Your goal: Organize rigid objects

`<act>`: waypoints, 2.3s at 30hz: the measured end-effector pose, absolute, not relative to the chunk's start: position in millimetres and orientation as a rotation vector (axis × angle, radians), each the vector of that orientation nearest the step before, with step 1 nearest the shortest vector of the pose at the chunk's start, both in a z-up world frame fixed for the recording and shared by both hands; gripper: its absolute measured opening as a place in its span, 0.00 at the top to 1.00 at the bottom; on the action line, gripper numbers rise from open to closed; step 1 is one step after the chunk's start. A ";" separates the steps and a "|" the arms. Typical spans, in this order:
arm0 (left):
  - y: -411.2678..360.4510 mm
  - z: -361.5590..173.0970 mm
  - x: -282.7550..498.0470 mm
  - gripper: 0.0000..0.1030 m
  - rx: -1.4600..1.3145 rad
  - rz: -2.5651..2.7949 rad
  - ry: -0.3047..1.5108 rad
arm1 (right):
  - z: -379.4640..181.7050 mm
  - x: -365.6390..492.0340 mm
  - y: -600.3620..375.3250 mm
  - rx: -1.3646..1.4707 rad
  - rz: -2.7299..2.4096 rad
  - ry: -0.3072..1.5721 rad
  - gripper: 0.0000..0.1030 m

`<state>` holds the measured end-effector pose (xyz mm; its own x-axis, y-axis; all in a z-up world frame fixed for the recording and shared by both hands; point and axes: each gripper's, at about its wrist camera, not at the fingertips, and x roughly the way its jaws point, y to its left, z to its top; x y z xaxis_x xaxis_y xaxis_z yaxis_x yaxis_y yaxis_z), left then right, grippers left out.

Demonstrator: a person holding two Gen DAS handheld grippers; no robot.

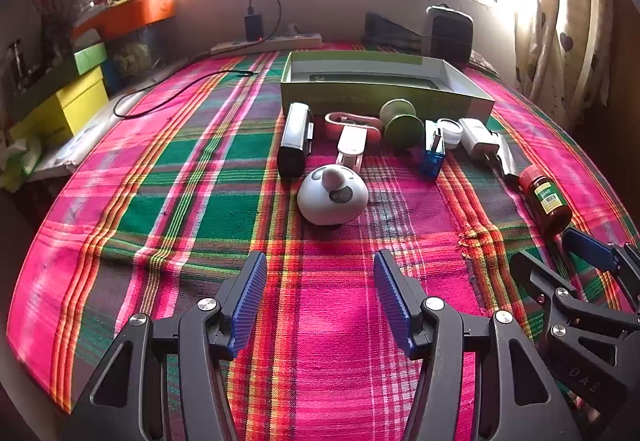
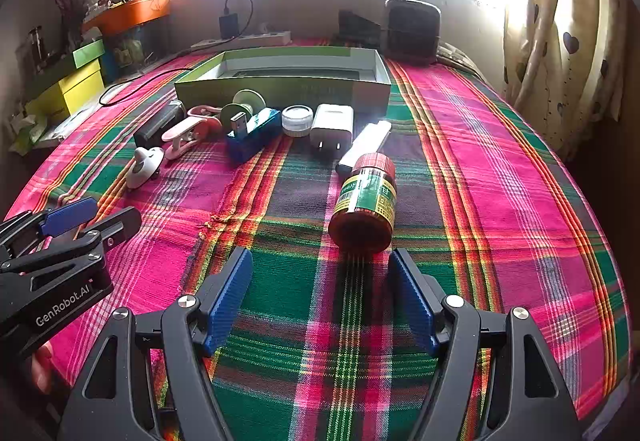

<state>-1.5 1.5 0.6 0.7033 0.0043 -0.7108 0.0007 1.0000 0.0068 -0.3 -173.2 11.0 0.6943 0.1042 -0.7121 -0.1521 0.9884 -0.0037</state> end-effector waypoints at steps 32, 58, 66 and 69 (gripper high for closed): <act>1.1 -0.4 -2.3 0.47 0.009 0.005 0.790 | 10.2 -1.1 -173.4 -0.068 0.159 0.786 0.31; 0.3 -1.6 -2.6 0.47 0.012 0.002 0.792 | 10.5 -0.6 -172.9 -0.070 0.165 0.788 0.31; 7.8 -3.3 -0.1 0.47 -0.024 -0.047 0.803 | 10.9 0.7 -176.8 -0.075 0.198 0.795 0.31; 8.9 -2.1 3.0 0.47 -0.027 -0.060 0.810 | 11.4 2.0 -182.1 -0.066 0.206 0.798 0.31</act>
